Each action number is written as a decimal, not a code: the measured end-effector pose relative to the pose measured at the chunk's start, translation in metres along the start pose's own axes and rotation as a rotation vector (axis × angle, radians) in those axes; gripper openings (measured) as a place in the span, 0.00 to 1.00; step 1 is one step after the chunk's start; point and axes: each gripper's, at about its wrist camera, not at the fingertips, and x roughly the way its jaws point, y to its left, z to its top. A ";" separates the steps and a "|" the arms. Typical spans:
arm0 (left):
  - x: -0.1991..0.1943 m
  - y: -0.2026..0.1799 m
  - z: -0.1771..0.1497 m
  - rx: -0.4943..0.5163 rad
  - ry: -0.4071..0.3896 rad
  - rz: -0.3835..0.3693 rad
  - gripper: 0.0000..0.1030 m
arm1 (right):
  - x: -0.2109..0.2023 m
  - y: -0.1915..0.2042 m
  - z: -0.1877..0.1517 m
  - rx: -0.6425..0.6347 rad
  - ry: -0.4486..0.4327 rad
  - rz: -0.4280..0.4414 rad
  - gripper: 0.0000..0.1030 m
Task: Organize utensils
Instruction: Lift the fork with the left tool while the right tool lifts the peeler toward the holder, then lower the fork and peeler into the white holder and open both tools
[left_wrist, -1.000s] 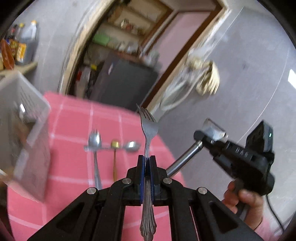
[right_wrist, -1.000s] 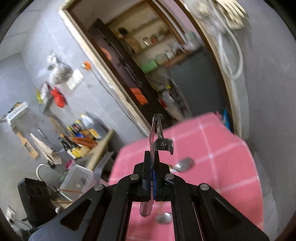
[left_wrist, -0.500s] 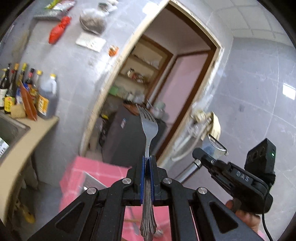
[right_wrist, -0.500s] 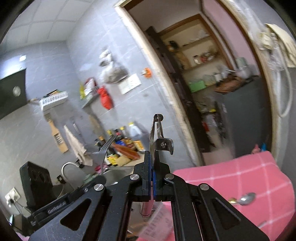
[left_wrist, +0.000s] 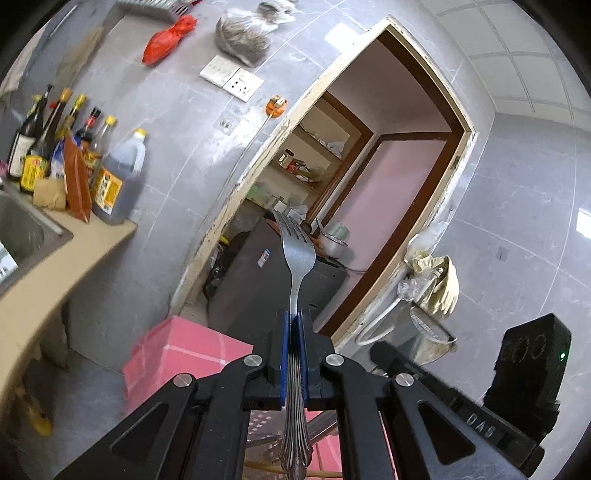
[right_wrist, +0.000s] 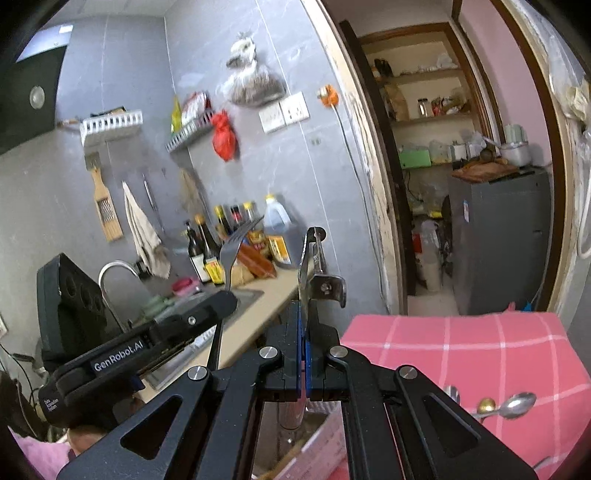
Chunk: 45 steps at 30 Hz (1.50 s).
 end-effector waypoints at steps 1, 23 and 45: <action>0.002 0.001 -0.003 0.001 0.001 -0.001 0.05 | 0.002 -0.002 -0.003 0.004 0.010 -0.001 0.02; -0.017 0.001 -0.036 0.104 0.034 0.062 0.27 | 0.013 -0.008 -0.016 0.067 0.068 0.031 0.27; -0.070 -0.008 -0.013 0.109 -0.013 0.198 0.54 | 0.023 0.008 -0.018 0.098 0.197 0.077 0.53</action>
